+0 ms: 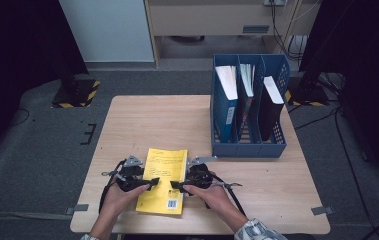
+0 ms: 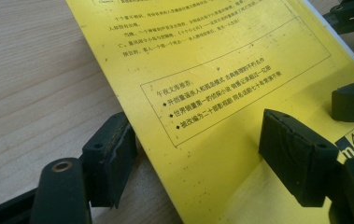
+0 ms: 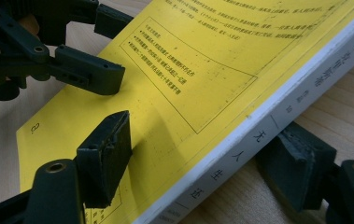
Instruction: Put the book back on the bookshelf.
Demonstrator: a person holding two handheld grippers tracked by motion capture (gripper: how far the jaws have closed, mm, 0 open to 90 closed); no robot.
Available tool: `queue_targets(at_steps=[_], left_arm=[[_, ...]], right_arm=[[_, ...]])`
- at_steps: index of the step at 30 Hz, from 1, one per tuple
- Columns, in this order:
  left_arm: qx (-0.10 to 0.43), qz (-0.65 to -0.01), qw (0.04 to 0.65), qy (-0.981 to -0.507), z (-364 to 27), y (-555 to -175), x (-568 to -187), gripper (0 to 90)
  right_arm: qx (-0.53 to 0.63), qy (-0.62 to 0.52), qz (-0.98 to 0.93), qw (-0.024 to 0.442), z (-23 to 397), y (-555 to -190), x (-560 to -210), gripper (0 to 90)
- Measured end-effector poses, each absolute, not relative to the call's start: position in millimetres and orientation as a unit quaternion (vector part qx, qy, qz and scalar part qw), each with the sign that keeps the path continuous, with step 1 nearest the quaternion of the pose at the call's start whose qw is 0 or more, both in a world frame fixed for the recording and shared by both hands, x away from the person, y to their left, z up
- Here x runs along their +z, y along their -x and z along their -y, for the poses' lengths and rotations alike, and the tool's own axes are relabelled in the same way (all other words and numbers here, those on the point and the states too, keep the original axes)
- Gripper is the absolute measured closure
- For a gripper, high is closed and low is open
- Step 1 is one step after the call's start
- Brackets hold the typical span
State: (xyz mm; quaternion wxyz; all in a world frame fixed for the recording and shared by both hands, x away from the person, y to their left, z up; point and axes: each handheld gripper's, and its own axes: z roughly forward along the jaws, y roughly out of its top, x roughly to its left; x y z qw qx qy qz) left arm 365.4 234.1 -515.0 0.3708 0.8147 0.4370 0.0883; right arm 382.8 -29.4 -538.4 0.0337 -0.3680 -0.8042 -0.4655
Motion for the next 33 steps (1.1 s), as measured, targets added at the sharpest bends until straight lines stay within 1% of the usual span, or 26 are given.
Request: queue_targets(at_steps=[3, 4, 5, 10, 13, 17, 19, 25, 28, 33], left_arm=[[0.09, -0.44, 0.366, -0.815, -237.3, -363.1, -514.5, 28.7], [0.091, -0.439, 0.366, -0.816, -238.4, -362.4, -514.6, 31.5], [0.088, -0.438, 0.366, -0.817, -239.3, -362.0, -514.6, 32.3], [0.081, -0.44, 0.361, -0.818, -240.5, -363.0, -515.6, 34.3], [0.076, -0.444, 0.361, -0.816, -240.4, -363.2, -516.3, 34.5], [0.076, -0.45, 0.359, -0.814, -239.0, -363.2, -516.4, 34.6], [0.075, -0.451, 0.359, -0.814, -239.0, -363.3, -516.4, 34.6], [0.073, -0.454, 0.36, -0.812, -238.2, -363.6, -516.9, 34.6], [0.073, -0.455, 0.362, -0.81, -237.9, -363.4, -517.2, 34.5], [0.073, -0.456, 0.363, -0.809, -237.3, -363.4, -517.4, 34.4]], right_arm=[[-0.466, 0.367, 0.804, 0.033, 29.3, -382.9, -538.5, 27.2], [-0.466, 0.367, 0.805, 0.033, 29.3, -382.9, -538.5, 27.3], [-0.466, 0.367, 0.805, 0.033, 29.3, -383.0, -538.5, 27.3], [-0.465, 0.368, 0.805, 0.036, 29.6, -383.5, -538.2, 27.7], [-0.464, 0.369, 0.805, 0.037, 29.5, -384.1, -537.9, 27.7], [-0.461, 0.382, 0.799, 0.056, 29.0, -389.7, -536.2, 26.9], [-0.459, 0.382, 0.8, 0.058, 28.5, -390.6, -535.8, 26.8], [-0.455, 0.383, 0.802, 0.06, 25.0, -396.1, -535.2, 27.0], [-0.455, 0.388, 0.8, 0.054, 23.0, -399.2, -535.5, 30.4], [-0.449, 0.389, 0.803, 0.052, 20.7, -401.9, -534.3, 30.7]])
